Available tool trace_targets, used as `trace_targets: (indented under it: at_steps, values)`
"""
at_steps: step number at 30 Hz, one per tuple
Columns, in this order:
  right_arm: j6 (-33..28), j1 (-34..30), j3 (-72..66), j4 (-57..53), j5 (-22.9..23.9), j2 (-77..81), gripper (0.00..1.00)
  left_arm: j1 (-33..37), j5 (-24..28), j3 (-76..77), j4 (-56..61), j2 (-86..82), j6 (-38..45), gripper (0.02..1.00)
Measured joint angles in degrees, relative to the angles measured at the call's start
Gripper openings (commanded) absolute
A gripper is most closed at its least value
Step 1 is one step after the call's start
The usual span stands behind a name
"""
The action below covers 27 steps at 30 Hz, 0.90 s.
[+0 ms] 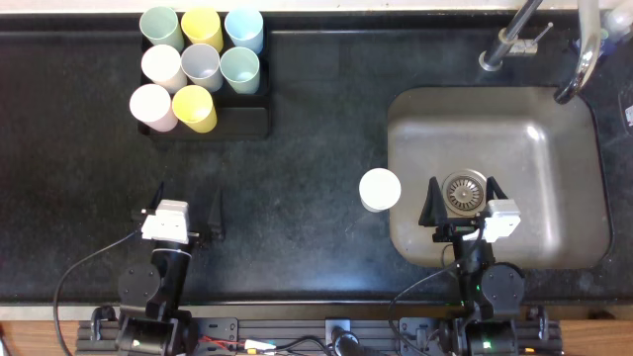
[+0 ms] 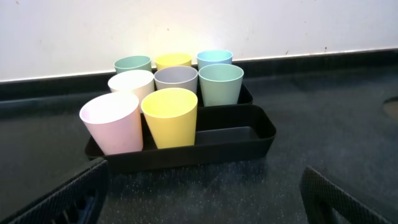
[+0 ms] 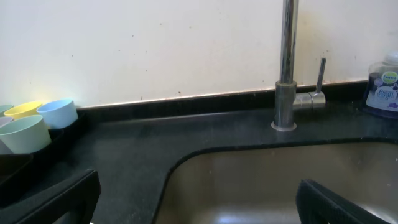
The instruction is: Store Cups
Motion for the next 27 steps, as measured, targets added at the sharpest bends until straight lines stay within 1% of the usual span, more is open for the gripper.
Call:
trace_targets:
  at_steps: [27]
  values:
    - [0.00,0.00,0.00,0.00,-0.02,0.00,0.996,0.00,0.00,0.00,0.00,0.00,1.01,0.998]
